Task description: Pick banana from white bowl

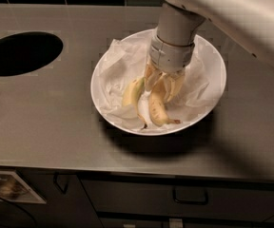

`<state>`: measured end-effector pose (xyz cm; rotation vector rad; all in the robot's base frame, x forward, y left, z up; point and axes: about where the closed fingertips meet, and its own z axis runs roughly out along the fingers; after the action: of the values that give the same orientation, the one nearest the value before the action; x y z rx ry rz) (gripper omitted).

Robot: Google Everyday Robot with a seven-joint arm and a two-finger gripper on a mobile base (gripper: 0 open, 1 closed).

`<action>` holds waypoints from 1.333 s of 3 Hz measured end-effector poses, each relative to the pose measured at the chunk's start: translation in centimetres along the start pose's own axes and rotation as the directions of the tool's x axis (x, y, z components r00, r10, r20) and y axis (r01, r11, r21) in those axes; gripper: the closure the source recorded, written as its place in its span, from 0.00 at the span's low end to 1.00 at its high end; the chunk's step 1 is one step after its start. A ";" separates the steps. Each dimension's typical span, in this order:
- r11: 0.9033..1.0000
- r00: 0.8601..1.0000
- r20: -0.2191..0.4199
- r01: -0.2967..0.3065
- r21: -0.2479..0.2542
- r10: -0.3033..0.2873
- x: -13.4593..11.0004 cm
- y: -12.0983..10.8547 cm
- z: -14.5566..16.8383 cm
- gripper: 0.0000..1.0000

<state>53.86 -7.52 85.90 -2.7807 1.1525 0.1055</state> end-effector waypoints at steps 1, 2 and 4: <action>1.000 1.000 0.002 0.003 -0.006 -0.003 0.1 -0.3 0.2 0.49; 0.999 1.000 0.005 0.015 -0.034 -0.015 0.3 -1.2 1.0 0.48; 0.999 1.000 0.010 0.014 -0.048 -0.014 0.3 -1.4 0.9 0.56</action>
Offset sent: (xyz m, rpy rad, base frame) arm 0.0131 0.0093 -0.0200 -0.0683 0.0906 0.0444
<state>55.07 -6.58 85.09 -2.8266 1.1428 0.1468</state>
